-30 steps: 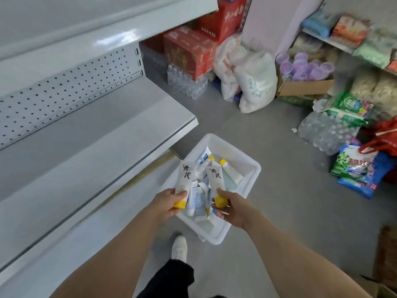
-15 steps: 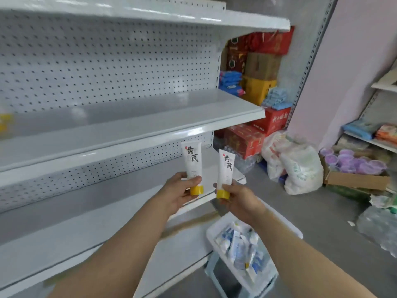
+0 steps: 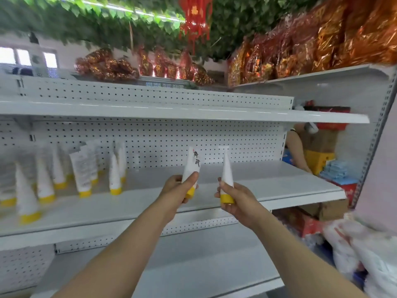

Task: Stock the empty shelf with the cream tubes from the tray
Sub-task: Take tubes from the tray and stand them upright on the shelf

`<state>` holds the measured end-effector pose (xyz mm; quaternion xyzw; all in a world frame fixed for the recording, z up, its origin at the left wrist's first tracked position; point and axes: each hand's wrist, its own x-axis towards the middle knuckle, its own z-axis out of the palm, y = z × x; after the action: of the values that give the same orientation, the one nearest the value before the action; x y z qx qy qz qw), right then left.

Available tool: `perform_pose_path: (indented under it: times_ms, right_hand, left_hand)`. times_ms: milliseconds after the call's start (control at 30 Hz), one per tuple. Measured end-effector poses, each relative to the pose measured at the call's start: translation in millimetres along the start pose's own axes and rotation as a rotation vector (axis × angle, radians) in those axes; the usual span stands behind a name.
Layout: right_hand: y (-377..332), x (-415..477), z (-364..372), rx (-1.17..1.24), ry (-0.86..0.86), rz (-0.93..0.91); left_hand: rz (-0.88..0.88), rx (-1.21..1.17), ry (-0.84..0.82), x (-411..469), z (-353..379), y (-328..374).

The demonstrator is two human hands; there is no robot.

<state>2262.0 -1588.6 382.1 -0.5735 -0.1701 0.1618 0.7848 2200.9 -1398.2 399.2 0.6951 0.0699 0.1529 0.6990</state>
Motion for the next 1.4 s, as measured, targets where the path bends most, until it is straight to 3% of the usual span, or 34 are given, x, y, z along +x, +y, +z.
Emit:
perform_pose_path:
  times_ms: [133,267,400,533,667,800,900,1067,1400]
  right_hand:
    - [12,44,62,0.002,-0.053,-0.028]
    - [29,83,98,0.074,-0.069,-0.034]
    - [42,107,120,0.105,-0.071,-0.03]
    - [52,122,142,0.094,-0.093,-0.038]
    - [58,133,159,0.136,-0.11,-0.042]
    - [57,145,171,0.139,-0.124,-0.026]
    - [55,152,179,0.121,-0.147,-0.039]
    - [59,169,180,0.037,-0.131,-0.035]
    - [78,231,174,-0.289,-0.03,-0.114]
  left_hand:
    - [0.07,0.081,-0.001,24,-55,3]
    - [0.086,-0.008,-0.055,41,-100,-1]
    - [0.133,0.108,-0.066,44,-131,-13]
    - [0.062,0.101,-0.03,42,-153,-20]
    - [-0.046,-0.111,0.088,30,-180,-26]
    - [0.105,0.083,0.171,11,-212,-36]
    - [0.199,0.155,0.333,3,-232,-40]
    - [0.223,0.389,0.57,-7,-253,-46]
    - [0.25,0.566,0.793,-1,-261,-61]
